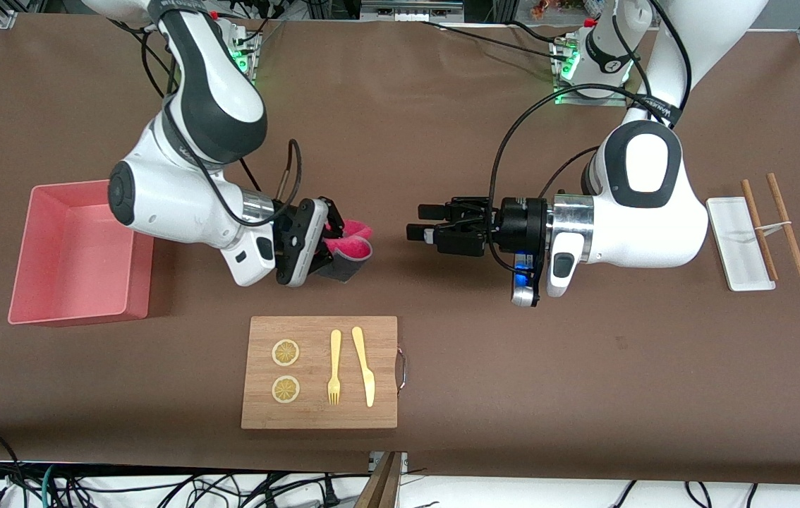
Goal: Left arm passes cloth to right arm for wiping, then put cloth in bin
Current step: 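Lower the cloth to the table with the right gripper while left withdraws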
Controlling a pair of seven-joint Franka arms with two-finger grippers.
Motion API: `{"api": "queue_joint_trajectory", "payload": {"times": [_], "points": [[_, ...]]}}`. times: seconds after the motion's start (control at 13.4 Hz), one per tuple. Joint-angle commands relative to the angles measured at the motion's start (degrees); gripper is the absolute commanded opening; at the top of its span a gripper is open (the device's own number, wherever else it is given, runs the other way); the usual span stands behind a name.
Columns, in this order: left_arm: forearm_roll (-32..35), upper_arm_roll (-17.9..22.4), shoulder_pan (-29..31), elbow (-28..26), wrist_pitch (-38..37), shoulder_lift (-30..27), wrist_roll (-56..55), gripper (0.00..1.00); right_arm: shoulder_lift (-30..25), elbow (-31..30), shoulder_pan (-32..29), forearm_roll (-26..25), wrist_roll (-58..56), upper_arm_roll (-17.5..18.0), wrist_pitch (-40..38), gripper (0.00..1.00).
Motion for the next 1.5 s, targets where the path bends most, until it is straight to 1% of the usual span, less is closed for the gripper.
{"api": "queue_joint_trajectory", "payload": {"times": [0.0, 0.15, 0.22, 0.3, 0.37, 0.6, 0.75, 0.9, 0.97, 1.12, 1.27, 1.42], "points": [[1.09, 0.24, 1.0, 0.6, -0.23, -1.08, -2.53, 1.0, -2.36, -0.7, -2.86, -3.56, 0.65, -1.21, -6.88, 0.0], [1.44, 0.5, 2.66, 0.6, -1.19, -1.43, -3.85, 1.0, -3.67, -2.45, -7.42, -7.52, 2.31, -1.21, -11.02, 0.0], [1.53, 0.68, 3.98, 0.6, -2.85, -1.44, -4.12, 1.0, -4.38, -3.77, -9.01, -10.41, 3.71, -1.21, -12.26, 0.0], [3.53, 0.85, 5.3, 0.6, -4.52, -1.44, -4.12, 1.0, -5.17, -4.56, -9.55, -13.05, 3.9, -1.21, -12.97, 0.0], [8.25, 0.77, 6.79, 0.69, -5.93, -1.78, -4.12, 1.0, -6.39, -6.4, -9.82, -15.68, 5.56, -1.3, -13.06, 0.0], [21.71, 0.76, 9.09, 0.69, -9.97, -3.36, -4.03, 1.0, -10.96, -14.65, -10.96, -23.42, 17.22, -1.3, -12.1, 0.0], [32.85, 0.68, 9.27, 0.69, -11.12, -4.68, -3.95, 1.0, -13.08, -20.71, -10.96, -28.95, 24.35, -1.3, -8.16, 0.0], [42.54, 0.5, 9.27, 0.69, -13.4, -5.39, -3.6, 1.0, -14.4, -28.53, -11.66, -30.99, 25.96, -1.3, -0.45, 0.0], [47.1, 0.41, 9.18, 0.69, -14.2, -5.91, -3.33, 1.0, -15.01, -32.13, -12.19, -32.74, 28.92, -1.3, 2.99, 0.0], [55.72, -0.11, 9.09, 0.6, -14.55, -7.49, -3.33, 1.0, -15.9, -38.73, -12.63, -34.69, 36.74, -1.3, 9.93, 0.0], [61.8, -0.2, 9.09, 0.6, -16.47, -8.46, -1.33, 1.0, -14.24, -41.83, -12.72, -35.31, 40.01, -1.21, 16.35, 0.0], [67.69, 0.5, 9.27, 0.51, -18.5, -10.04, 5.6, 1.0, -10.99, -41.66, -12.63, -35.31, 40.46, -1.21, 19.53, 0.0]]}}
